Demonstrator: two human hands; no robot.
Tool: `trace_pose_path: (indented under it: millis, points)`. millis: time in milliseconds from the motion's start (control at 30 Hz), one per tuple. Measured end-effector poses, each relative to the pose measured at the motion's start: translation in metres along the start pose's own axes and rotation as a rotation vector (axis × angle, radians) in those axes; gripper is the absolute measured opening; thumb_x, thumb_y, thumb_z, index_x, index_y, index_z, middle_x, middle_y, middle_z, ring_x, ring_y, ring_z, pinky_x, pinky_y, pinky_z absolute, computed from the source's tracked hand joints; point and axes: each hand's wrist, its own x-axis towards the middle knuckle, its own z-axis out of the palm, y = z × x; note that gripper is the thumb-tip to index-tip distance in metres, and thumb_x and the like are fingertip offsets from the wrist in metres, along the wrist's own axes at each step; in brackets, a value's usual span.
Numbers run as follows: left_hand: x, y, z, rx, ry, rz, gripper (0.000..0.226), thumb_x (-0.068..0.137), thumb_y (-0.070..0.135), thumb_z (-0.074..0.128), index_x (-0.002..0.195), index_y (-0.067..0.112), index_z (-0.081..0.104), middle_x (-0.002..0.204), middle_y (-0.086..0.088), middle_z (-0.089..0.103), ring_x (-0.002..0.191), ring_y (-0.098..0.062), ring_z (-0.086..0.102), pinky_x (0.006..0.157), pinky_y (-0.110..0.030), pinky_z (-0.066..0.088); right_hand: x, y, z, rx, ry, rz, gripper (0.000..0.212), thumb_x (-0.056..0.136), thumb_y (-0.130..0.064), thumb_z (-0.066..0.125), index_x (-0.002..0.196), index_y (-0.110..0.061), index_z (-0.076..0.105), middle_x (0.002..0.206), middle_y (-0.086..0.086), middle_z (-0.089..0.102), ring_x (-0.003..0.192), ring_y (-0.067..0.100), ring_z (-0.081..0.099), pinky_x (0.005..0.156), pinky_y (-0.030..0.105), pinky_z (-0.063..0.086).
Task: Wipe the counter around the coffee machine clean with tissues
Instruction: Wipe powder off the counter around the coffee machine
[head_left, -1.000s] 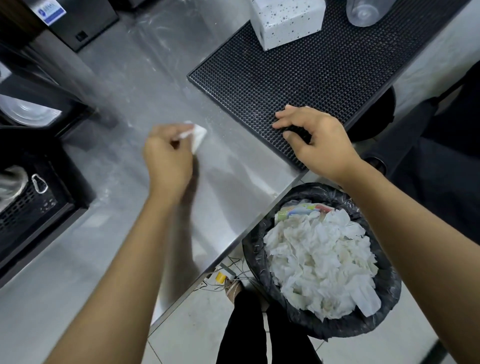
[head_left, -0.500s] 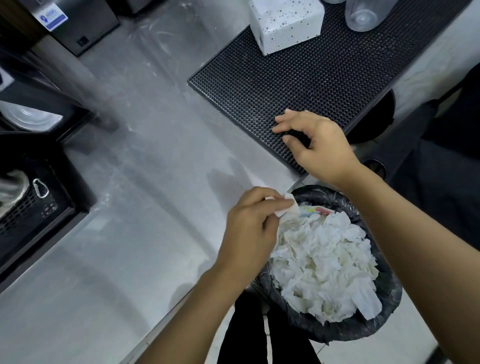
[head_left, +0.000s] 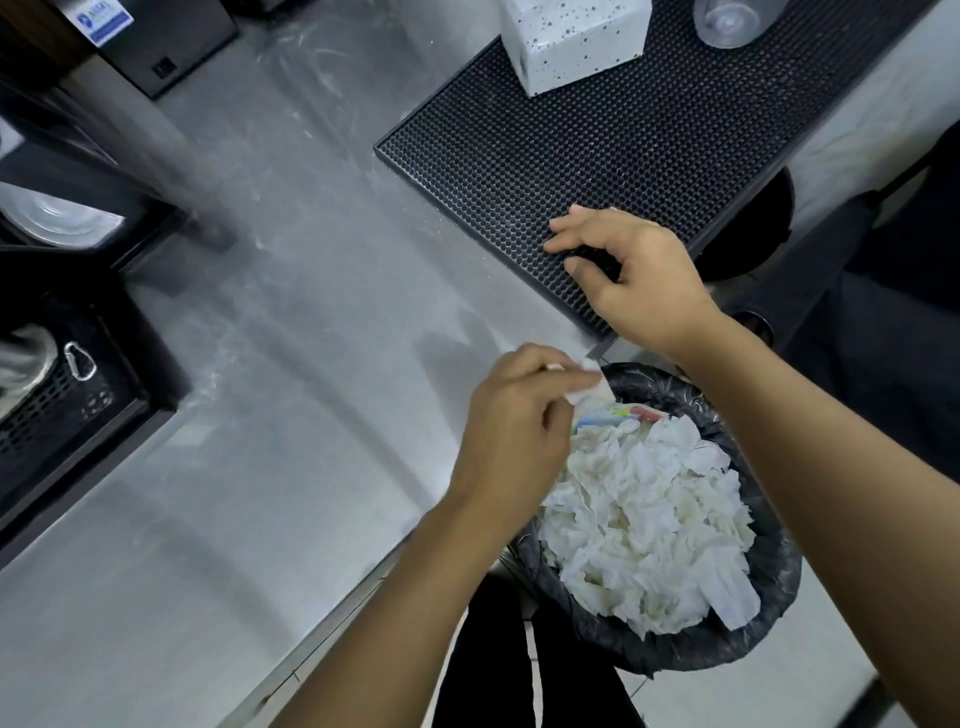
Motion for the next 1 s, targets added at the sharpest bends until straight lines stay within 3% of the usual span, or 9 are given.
trace_pose_path:
  millis: [100, 200, 267, 367, 500, 600, 733, 833, 1000]
  points:
    - [0.019, -0.016, -0.017, -0.078, 0.222, -0.173, 0.030, 0.085, -0.005, 0.058, 0.097, 0.016, 0.076, 0.097, 0.010, 0.060, 0.075, 0.001, 0.057, 0.072, -0.019, 0.046, 0.000, 0.000, 0.000, -0.002, -0.008, 0.011, 0.026, 0.092, -0.007, 0.057, 0.113, -0.015, 0.070, 0.129, -0.004, 0.062, 0.132, 0.009, 0.047, 0.119, 0.033, 0.024]
    - [0.032, -0.026, -0.022, 0.050, 0.346, -0.212, 0.026, 0.087, -0.002, 0.058, 0.099, 0.012, 0.075, 0.100, -0.001, 0.062, 0.083, 0.000, 0.056, 0.080, -0.013, 0.043, 0.000, -0.001, 0.000, -0.002, -0.006, 0.007, 0.026, 0.092, -0.006, 0.057, 0.113, -0.014, 0.070, 0.129, -0.003, 0.063, 0.131, 0.009, 0.048, 0.119, 0.034, 0.024]
    - [0.027, -0.014, -0.009, 0.037, 0.260, -0.113, 0.030, 0.084, -0.006, 0.055, 0.100, 0.010, 0.075, 0.101, -0.002, 0.060, 0.083, -0.015, 0.059, 0.078, -0.022, 0.046, 0.000, -0.001, -0.001, 0.002, 0.001, 0.007, 0.026, 0.091, -0.006, 0.057, 0.113, -0.013, 0.070, 0.128, -0.003, 0.063, 0.131, 0.009, 0.048, 0.119, 0.035, 0.025]
    - [0.004, 0.004, 0.008, 0.023, 0.055, 0.062, 0.036, 0.082, -0.013, 0.054, 0.101, 0.009, 0.075, 0.100, -0.002, 0.061, 0.090, -0.019, 0.059, 0.077, -0.021, 0.045, -0.001, -0.001, -0.001, 0.002, 0.014, -0.003, 0.026, 0.091, -0.006, 0.058, 0.113, -0.013, 0.070, 0.127, -0.002, 0.063, 0.130, 0.009, 0.049, 0.118, 0.034, 0.026]
    - [0.003, -0.013, -0.019, -0.077, 0.287, -0.115, 0.028, 0.085, -0.006, 0.060, 0.097, 0.013, 0.076, 0.099, 0.005, 0.060, 0.087, -0.010, 0.060, 0.076, -0.024, 0.049, -0.001, -0.002, -0.001, 0.000, 0.003, 0.000, 0.026, 0.092, -0.006, 0.058, 0.113, -0.013, 0.070, 0.128, -0.003, 0.063, 0.131, 0.009, 0.048, 0.119, 0.032, 0.025]
    - [-0.001, -0.027, -0.034, 0.083, 0.396, -0.250, 0.026, 0.086, -0.004, 0.059, 0.097, 0.013, 0.075, 0.098, 0.005, 0.059, 0.085, -0.005, 0.057, 0.081, -0.021, 0.048, 0.000, -0.002, -0.001, -0.008, 0.007, -0.007, 0.026, 0.092, -0.006, 0.058, 0.113, -0.014, 0.070, 0.128, -0.003, 0.062, 0.131, 0.009, 0.048, 0.119, 0.034, 0.026]
    - [-0.021, 0.000, 0.001, 0.030, 0.263, -0.155, 0.031, 0.084, -0.008, 0.057, 0.102, 0.010, 0.074, 0.100, 0.002, 0.058, 0.093, -0.017, 0.059, 0.081, -0.026, 0.050, -0.001, -0.002, -0.001, -0.005, 0.015, -0.014, 0.026, 0.091, -0.005, 0.058, 0.113, -0.013, 0.070, 0.128, -0.002, 0.063, 0.130, 0.010, 0.049, 0.119, 0.034, 0.025]
    - [-0.026, 0.013, 0.011, -0.033, 0.172, -0.109, 0.033, 0.082, -0.011, 0.058, 0.098, 0.012, 0.076, 0.099, 0.006, 0.060, 0.093, -0.009, 0.059, 0.078, -0.015, 0.046, -0.001, -0.002, -0.001, 0.001, 0.006, -0.016, 0.026, 0.091, -0.005, 0.058, 0.113, -0.013, 0.070, 0.127, -0.003, 0.063, 0.130, 0.011, 0.049, 0.119, 0.035, 0.025]
    - [-0.018, -0.022, -0.035, -0.045, 0.518, -0.330, 0.031, 0.083, -0.009, 0.059, 0.092, 0.016, 0.076, 0.096, 0.008, 0.059, 0.086, 0.005, 0.057, 0.077, -0.008, 0.043, -0.002, -0.003, 0.000, -0.016, 0.014, -0.035, 0.025, 0.091, -0.004, 0.058, 0.112, -0.011, 0.070, 0.126, -0.002, 0.062, 0.129, 0.011, 0.049, 0.115, 0.020, 0.025]
